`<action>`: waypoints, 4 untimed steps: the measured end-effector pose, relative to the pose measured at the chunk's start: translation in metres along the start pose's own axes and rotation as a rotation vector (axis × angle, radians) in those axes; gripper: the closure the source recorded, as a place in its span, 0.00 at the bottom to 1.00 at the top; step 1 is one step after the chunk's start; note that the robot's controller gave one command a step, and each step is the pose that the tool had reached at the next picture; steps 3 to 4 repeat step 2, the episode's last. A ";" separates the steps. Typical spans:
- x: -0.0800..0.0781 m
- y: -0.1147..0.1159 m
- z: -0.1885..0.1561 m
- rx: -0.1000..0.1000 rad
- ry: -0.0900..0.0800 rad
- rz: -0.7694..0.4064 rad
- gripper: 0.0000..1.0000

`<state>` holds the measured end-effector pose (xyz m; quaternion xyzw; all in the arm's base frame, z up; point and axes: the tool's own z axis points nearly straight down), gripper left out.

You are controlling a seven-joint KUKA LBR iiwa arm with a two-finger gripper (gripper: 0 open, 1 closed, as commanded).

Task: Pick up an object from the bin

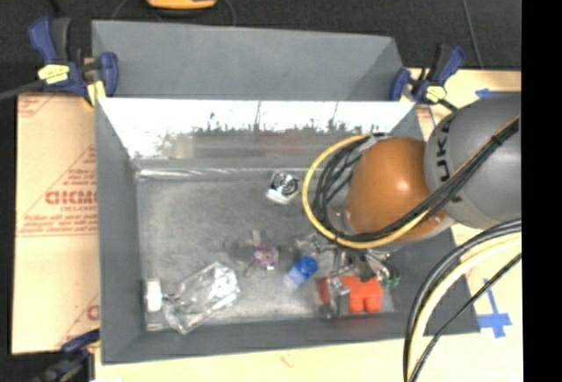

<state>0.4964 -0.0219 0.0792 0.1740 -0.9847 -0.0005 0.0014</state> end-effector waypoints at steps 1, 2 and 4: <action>-0.001 0.000 -0.004 0.002 -0.005 -0.004 1.00; 0.000 0.026 -0.123 0.005 -0.012 -0.039 1.00; 0.000 0.026 -0.123 0.005 -0.012 -0.039 1.00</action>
Offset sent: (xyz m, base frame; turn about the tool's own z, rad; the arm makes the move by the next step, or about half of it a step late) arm 0.0000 0.0000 0.0000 0.0000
